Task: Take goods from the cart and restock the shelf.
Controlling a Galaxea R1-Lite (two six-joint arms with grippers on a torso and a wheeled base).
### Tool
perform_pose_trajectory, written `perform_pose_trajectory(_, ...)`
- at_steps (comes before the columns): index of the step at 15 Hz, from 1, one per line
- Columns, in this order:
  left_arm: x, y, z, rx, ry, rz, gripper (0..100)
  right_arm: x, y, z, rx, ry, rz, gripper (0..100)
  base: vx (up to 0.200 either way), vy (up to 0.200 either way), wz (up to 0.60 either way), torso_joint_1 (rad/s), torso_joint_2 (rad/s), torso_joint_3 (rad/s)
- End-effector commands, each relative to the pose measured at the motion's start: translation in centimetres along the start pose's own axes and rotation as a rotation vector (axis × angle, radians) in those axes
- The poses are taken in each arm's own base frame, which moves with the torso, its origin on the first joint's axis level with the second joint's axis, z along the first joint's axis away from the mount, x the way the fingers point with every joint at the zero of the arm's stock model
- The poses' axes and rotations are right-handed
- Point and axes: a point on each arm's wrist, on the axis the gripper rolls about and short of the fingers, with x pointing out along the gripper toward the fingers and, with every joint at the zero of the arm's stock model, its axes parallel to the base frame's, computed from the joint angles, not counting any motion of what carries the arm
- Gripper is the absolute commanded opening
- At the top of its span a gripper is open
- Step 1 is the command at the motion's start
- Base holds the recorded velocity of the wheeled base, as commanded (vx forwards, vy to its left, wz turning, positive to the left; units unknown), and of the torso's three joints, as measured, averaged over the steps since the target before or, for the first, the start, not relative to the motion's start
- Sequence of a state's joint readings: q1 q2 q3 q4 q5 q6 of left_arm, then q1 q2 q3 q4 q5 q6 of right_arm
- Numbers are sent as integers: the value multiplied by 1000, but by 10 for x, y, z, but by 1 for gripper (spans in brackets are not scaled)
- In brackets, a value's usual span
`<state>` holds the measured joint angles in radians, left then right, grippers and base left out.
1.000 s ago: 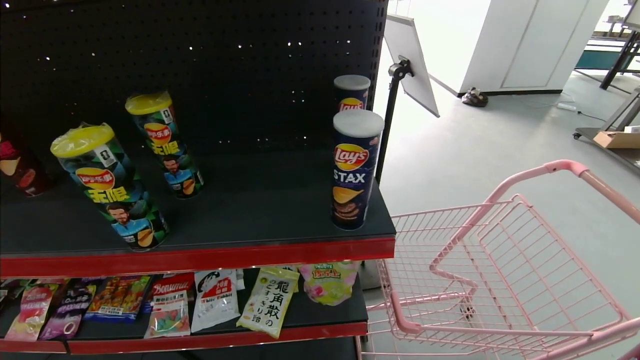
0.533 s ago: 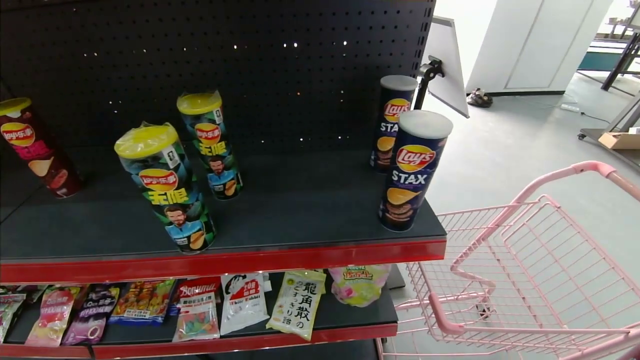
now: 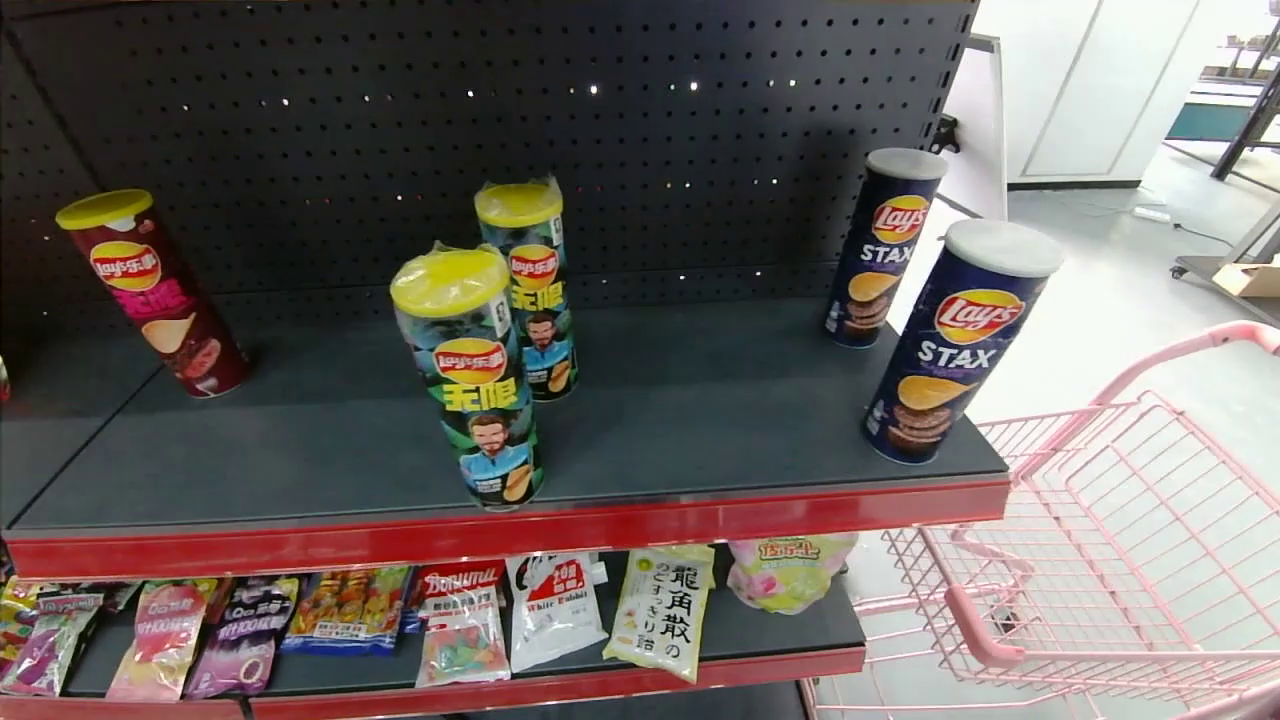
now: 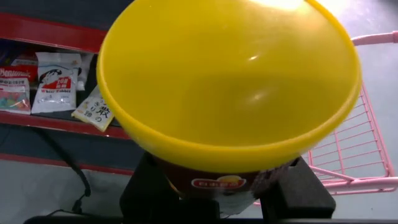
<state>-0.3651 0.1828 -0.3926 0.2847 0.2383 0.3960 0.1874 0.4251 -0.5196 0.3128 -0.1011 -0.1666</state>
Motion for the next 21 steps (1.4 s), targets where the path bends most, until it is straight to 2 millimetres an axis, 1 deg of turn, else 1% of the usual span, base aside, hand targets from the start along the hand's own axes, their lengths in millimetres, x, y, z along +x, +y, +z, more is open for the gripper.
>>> perform_pose_trajectory(1, 0, 0, 0, 0, 1, 1, 100, 0, 0, 0, -1, -1, 1, 0, 0, 200, 0, -2, 2, -2)
perform_pose_trajectory(6, 0, 0, 0, 0, -1, 1, 100, -2, 1, -9, 0, -2, -1, 0, 0, 200, 0, 0, 3, 3)
perform_pose_trajectory(21, 2, -2, -4, 4, 16, -5, 100, -1, 2, -11, -15, -1, 4, 0, 0, 200, 0, 1, 2, 1)
